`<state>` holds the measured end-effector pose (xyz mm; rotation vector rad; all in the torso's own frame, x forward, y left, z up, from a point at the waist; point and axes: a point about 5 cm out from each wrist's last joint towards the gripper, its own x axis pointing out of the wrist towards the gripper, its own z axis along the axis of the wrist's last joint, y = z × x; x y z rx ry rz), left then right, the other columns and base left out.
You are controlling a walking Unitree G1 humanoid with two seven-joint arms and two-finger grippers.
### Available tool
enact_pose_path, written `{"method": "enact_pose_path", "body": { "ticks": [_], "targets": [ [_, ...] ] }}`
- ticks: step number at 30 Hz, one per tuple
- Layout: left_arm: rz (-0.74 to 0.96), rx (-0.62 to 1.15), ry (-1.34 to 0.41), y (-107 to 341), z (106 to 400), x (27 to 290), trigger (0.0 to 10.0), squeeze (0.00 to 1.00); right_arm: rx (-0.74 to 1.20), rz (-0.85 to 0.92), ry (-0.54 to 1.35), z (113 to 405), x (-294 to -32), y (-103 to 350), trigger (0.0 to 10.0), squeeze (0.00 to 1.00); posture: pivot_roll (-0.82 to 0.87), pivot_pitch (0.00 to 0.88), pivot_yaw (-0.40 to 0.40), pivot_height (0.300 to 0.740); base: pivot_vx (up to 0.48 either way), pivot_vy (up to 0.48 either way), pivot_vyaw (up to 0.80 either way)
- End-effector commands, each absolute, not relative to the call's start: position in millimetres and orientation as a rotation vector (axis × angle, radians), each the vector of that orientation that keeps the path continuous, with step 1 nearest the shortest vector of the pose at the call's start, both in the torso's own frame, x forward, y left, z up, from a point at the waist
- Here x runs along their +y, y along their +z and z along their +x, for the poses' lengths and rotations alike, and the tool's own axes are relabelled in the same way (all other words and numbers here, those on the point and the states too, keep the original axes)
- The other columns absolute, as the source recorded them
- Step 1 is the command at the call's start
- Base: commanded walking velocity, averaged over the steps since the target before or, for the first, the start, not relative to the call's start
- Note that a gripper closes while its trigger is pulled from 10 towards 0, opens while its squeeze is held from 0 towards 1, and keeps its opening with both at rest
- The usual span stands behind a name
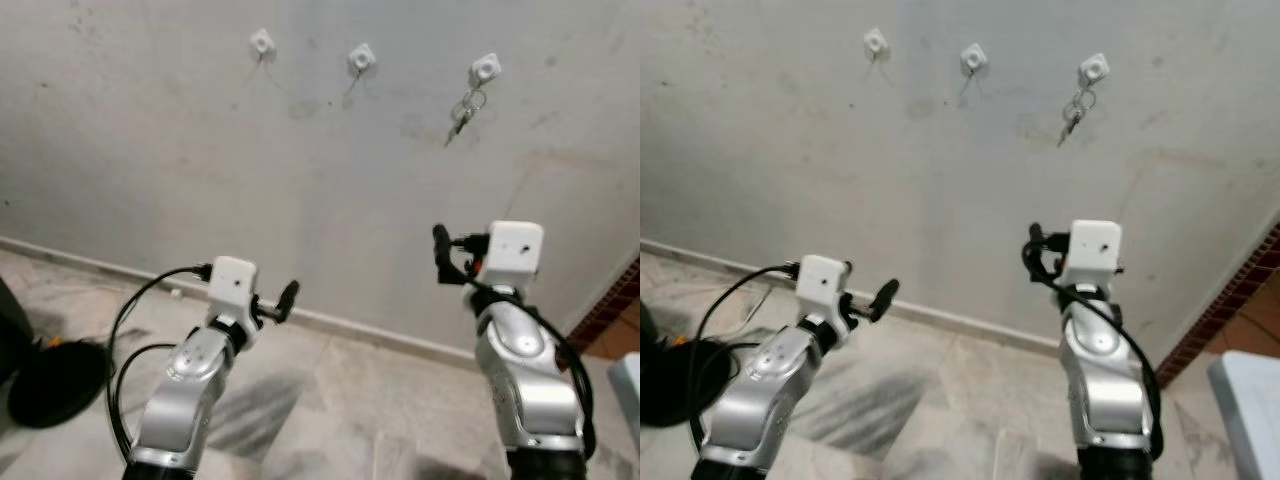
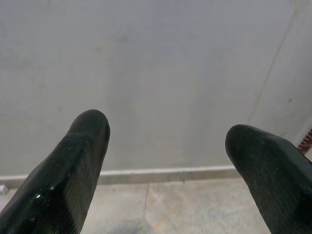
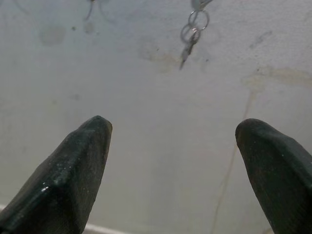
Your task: Hang keys on a hook
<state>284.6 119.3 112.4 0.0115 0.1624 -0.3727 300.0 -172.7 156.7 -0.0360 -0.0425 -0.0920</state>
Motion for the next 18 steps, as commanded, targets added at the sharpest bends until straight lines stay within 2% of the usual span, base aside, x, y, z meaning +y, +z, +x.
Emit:
{"method": "enact_pose_path", "body": {
  "ticks": [1, 7, 11, 18],
  "targets": [
    [0.016, 0.167, -0.373, 112.2, 285.7, 119.2, 10.0, 0.0, -0.064, -0.042, -0.112, 301.5, -175.3, 162.0, 10.0, 0.0, 0.12, 0.0, -0.038, 0.74, -0.296, 0.0, 0.0],
    [0.013, 0.164, -0.373, 112.3, 286.0, 118.8, 10.0, 0.0, -0.067, -0.046, -0.118, 302.1, -176.7, 162.6, 10.0, 0.0, 0.12, 0.0, -0.04, 0.74, -0.281, 0.0, 0.0],
    [0.014, 0.16, -0.373, 112.4, 286.0, 118.4, 10.0, 0.0, -0.066, -0.048, -0.125, 301.8, -177.6, 162.2, 10.0, 0.0, 0.12, 0.0, -0.041, 0.74, 0.0, 0.0, 0.0],
    [0.013, 0.158, -0.373, 112.4, 286.5, 118.3, 10.0, 0.0, -0.062, -0.053, -0.134, 302.2, -179.4, 162.1, 10.0, 0.0, 0.12, 0.0, -0.044, 0.74, 0.0, 0.0, -0.73]
  ]
}}
